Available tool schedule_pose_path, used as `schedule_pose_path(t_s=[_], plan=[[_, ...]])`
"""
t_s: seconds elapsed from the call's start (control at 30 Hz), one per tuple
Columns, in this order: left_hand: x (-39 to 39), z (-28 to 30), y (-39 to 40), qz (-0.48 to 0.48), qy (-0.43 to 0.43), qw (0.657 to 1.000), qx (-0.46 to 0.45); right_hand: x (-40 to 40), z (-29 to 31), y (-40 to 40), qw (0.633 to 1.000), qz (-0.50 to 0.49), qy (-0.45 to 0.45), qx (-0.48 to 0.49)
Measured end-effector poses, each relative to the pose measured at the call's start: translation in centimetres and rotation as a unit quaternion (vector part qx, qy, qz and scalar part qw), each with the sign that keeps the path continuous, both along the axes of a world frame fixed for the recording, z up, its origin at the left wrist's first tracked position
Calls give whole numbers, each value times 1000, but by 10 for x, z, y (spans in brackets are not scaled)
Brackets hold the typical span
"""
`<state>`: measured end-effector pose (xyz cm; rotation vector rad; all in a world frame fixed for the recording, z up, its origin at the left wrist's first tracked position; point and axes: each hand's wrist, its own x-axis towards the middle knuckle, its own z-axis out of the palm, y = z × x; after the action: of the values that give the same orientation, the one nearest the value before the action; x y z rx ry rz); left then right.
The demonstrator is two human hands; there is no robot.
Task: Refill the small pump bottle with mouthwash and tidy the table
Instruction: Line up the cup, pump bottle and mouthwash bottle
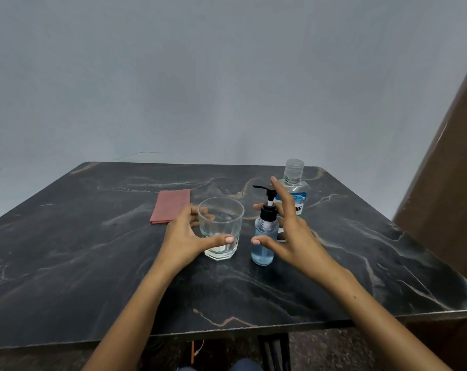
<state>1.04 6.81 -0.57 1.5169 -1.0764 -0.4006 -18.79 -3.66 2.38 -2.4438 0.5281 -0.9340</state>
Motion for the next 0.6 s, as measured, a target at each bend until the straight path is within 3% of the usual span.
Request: schedule_pose_path(t_s=[0.4,0.6], plan=[[-1,-1,0,-5,6,1000,-5,1,3,-8,999,23,0,24],[0,-1,1,-13,13,1000,-9,5,24,-15,996,61,62,35]])
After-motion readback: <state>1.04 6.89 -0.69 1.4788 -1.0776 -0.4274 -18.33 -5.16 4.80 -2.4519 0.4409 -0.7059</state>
